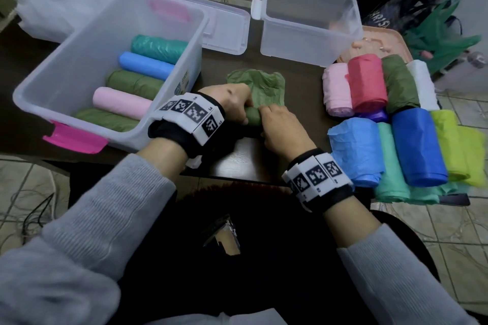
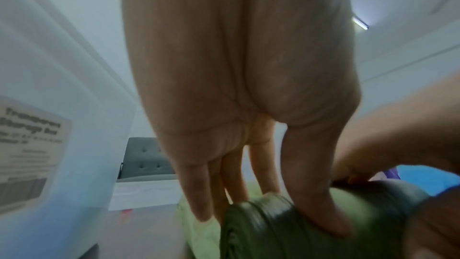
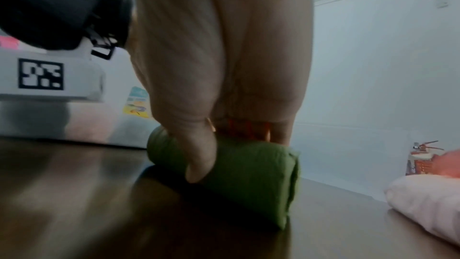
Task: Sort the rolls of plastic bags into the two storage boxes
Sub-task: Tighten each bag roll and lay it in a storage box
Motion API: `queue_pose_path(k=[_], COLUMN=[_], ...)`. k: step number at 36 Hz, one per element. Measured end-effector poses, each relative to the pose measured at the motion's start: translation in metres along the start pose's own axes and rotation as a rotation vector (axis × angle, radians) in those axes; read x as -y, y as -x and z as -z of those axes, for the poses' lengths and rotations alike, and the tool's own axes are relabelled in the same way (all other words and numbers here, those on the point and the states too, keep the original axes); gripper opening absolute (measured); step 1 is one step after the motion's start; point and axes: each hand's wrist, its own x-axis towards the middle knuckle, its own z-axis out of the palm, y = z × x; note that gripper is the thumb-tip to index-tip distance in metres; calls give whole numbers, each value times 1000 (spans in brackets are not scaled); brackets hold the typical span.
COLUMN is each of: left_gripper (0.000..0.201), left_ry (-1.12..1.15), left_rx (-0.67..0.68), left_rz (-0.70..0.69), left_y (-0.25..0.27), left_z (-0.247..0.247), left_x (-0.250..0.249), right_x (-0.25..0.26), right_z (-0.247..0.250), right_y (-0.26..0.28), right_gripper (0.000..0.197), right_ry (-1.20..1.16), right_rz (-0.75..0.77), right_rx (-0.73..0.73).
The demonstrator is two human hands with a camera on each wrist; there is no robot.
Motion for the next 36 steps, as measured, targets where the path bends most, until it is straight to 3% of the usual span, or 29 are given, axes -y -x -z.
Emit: queue_pose_path(k=[3, 6, 8, 12, 17, 21, 28, 36], left_gripper=[57, 45, 44, 62, 62, 60, 58, 58], left_ry=[21, 60, 68, 6, -67, -41, -12, 22], left_rx=[-134, -210, -209, -182, -179, -87, 4, 61], left_rz=[-17, -38, -29, -32, -40, -25, -7, 22], left_y=[-2, 0, 2, 7, 10, 15, 11, 3], left_z=[-1, -6, -8, -10, -18, -18, -11, -5], left_x=[2, 3, 2, -5, -1, 1, 1, 3], right_x=[-5, -7, -8, -8, -11, -11, -7, 17], right_z=[9, 19, 26, 34, 37, 33, 20, -9], right_y=[-9, -21, -27, -34, -27, -13, 9, 40], right_gripper=[40, 42, 37, 38, 40, 48, 61, 31], right_ry=[-15, -41, -73, -81, -122, -186, -269, -81], right_rz=[5, -14, -27, -53, -59, -61, -94, 4], right_rx=[102, 201, 254, 324, 425, 459, 233, -157])
